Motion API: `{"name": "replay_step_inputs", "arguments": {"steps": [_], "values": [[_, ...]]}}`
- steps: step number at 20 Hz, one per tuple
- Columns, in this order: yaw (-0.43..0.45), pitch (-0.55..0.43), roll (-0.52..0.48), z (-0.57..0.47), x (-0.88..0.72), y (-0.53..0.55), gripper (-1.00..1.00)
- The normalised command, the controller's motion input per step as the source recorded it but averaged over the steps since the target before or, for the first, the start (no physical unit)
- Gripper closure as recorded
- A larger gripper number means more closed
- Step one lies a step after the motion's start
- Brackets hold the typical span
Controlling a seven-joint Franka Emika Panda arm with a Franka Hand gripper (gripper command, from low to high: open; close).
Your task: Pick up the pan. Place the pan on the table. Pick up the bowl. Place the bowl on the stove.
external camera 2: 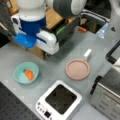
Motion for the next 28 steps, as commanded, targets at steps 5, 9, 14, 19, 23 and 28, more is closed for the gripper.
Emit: {"name": "replay_step_inputs", "arguments": {"steps": [5, 9, 14, 19, 23, 28], "values": [[0.110, 0.248, 0.226, 0.10, 0.47, -0.36, -1.00], [0.092, 0.242, 0.250, 0.09, 0.44, -0.48, -1.00], [0.087, 0.237, 0.275, 0.09, 0.44, -0.52, -1.00], [0.088, 0.201, 0.284, 0.06, 0.46, -0.48, -1.00], [0.063, 0.175, 0.310, 0.06, 0.44, -0.35, -1.00], [0.030, 0.183, 0.305, 0.12, 0.38, -0.26, -1.00]]}}
